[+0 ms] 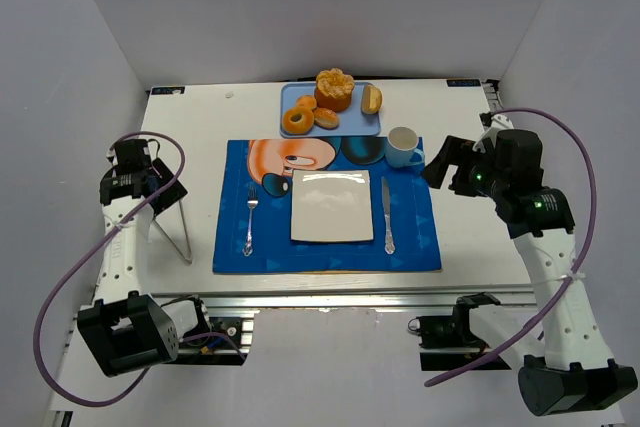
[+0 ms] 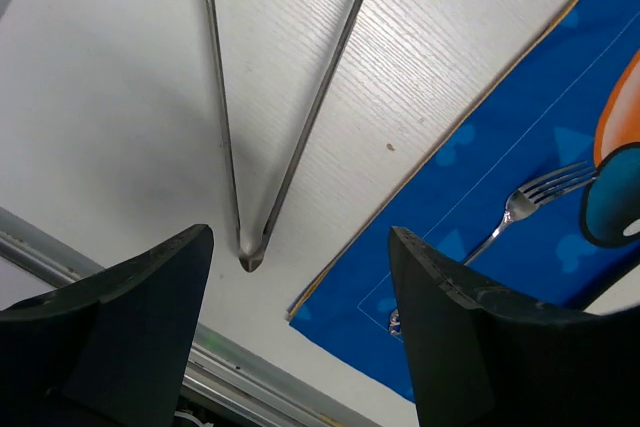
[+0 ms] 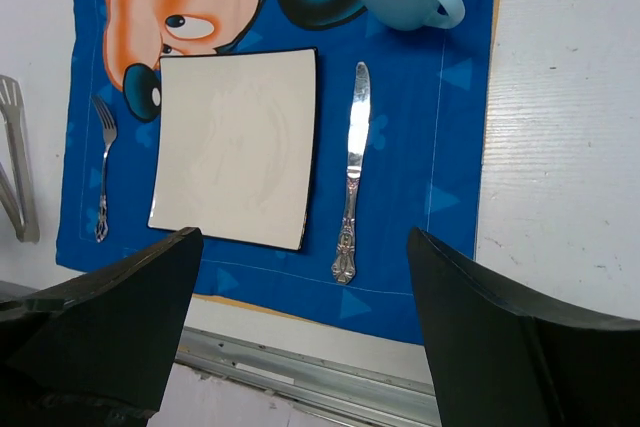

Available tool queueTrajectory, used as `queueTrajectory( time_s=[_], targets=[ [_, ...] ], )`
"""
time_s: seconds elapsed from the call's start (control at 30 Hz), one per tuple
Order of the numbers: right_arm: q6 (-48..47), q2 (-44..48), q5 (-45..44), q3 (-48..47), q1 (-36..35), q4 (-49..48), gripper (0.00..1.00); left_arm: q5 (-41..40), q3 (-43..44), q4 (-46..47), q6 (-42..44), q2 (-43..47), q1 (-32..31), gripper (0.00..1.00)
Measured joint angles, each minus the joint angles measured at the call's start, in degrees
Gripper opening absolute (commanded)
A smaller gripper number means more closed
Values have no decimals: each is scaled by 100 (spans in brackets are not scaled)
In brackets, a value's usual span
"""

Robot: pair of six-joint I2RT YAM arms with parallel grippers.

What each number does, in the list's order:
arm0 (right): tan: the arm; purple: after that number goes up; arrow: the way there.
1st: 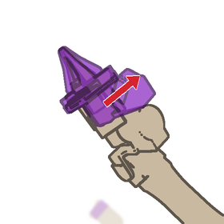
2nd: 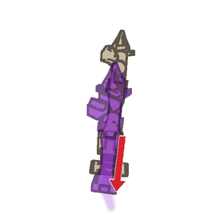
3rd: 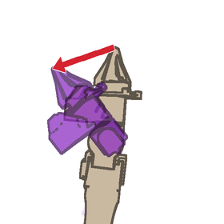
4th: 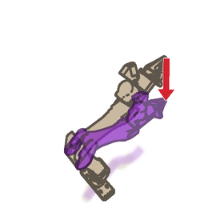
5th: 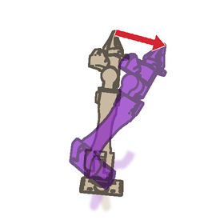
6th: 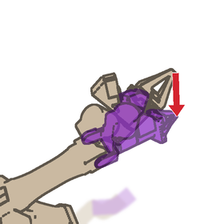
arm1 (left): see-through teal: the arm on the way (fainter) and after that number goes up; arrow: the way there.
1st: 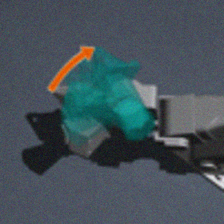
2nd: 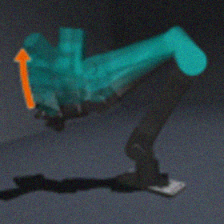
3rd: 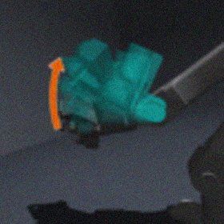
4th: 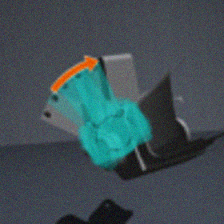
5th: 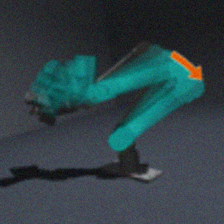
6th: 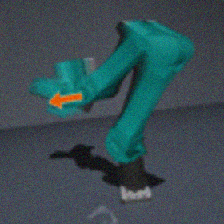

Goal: Place the bread

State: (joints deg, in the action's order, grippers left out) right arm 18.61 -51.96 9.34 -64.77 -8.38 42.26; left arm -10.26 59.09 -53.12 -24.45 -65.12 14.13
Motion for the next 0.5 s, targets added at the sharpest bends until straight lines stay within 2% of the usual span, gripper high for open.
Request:
queueTrajectory(
  time_s=[0.27, 0.37, 0.5],
  targets=[
    [-136, -190, 195, -35, -2, -87, 89, 50, 76, 129, 280, -2, -39, 82],
    [-153, -363, 247, -85, -35, -173, 89, 42, 0, 256, 343, 15, -39, 95],
    [-140, -542, 238, -92, -61, -348, 90, 66, -529, 645, 354, 103, -39, 98]
  ],
)
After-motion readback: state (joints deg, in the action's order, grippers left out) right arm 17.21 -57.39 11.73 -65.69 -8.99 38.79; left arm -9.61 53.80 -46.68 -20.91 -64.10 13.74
